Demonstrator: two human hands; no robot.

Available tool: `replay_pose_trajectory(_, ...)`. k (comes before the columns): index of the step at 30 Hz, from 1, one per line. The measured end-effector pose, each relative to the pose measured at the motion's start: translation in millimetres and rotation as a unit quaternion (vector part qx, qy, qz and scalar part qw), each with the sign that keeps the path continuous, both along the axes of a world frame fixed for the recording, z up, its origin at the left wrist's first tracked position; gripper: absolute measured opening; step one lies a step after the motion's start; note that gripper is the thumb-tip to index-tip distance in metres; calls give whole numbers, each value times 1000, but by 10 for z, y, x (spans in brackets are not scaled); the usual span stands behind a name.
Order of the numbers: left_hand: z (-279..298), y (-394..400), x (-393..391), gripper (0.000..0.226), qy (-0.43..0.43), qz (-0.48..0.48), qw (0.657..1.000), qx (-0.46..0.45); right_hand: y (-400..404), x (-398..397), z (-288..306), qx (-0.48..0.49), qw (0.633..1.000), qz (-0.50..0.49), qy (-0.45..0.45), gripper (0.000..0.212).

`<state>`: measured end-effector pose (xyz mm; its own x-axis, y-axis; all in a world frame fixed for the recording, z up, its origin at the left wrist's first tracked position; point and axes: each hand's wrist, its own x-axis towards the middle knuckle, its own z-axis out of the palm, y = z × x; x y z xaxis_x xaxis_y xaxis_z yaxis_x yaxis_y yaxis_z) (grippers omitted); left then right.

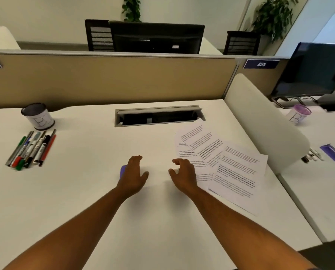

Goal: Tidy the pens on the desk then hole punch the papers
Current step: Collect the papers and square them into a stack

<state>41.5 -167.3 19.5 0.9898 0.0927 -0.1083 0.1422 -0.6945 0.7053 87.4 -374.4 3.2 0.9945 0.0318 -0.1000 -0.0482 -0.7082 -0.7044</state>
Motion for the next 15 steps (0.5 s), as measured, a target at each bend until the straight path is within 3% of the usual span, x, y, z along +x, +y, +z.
replay_pose_trajectory(7,-294,-667,61,74,45,-70,997,7,-862,102,-61,-184,978,-80,-62,42)
replay_pose_trajectory(11,-403,-810,132,77,48,-89,995,23,-1193,154,-143,-273,958,-92,-8,58)
replay_pose_trajectory(15,-445,-901,259,77,49,-111,991,51,-1342,152,-279,-272,958,-72,52,69)
